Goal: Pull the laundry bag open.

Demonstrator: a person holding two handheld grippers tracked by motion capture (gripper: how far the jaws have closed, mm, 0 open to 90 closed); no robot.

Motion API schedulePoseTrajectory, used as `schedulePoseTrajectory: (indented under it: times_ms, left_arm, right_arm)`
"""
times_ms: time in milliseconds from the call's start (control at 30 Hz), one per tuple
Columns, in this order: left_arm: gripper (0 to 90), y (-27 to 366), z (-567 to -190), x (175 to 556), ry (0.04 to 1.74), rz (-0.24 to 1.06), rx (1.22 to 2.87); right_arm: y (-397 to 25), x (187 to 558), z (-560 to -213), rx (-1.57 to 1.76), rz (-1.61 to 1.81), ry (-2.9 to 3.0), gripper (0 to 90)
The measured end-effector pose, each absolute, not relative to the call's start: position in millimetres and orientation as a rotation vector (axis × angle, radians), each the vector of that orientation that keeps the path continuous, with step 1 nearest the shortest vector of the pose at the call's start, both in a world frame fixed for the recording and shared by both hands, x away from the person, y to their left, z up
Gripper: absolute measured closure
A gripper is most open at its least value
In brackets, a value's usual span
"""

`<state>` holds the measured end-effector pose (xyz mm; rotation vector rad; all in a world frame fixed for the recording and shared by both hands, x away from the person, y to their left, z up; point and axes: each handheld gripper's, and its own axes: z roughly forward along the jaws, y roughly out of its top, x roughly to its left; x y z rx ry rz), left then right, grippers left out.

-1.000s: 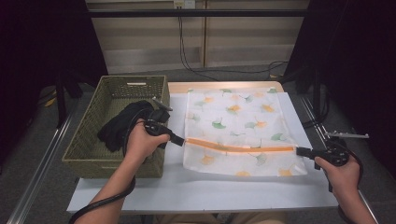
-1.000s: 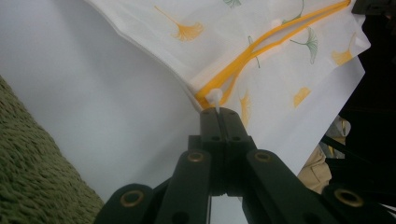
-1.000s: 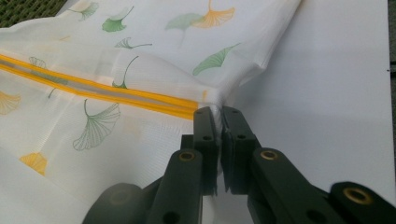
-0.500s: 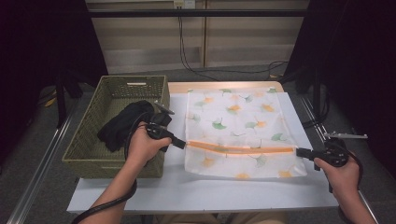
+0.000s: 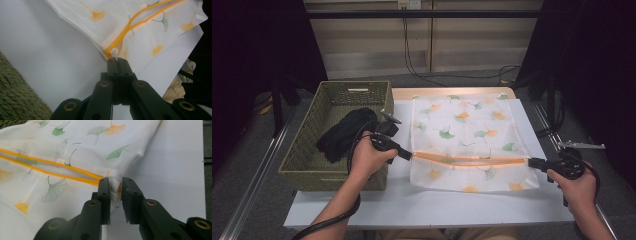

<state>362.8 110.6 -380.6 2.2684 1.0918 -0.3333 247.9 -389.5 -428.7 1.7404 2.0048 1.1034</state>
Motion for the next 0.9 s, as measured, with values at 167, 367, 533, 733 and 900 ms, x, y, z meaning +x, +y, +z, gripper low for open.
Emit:
schedulePoseTrajectory:
  times_ms: [167,367,533,733,900]
  left_arm:
    - [90.0,111,-381,363,1.091,-0.338,2.267]
    - [90.0,112,-382,363,1.094,-0.342,2.258]
    - [90.0,111,-382,363,1.096,-0.337,2.257]
    - [89.5,109,-380,363,1.101,-0.319,2.250]
    - [87.3,108,-377,365,1.089,-0.316,2.262]
  right_arm:
    - [-387,248,-427,1.737,1.104,2.002,73.1]
    - [-384,249,-427,1.729,1.101,2.015,68.0]
    - [-380,251,-428,1.719,1.102,2.026,60.6]
    - [-378,253,-430,1.721,1.102,2.036,51.5]
    - [-377,253,-430,1.720,1.106,2.041,47.2]
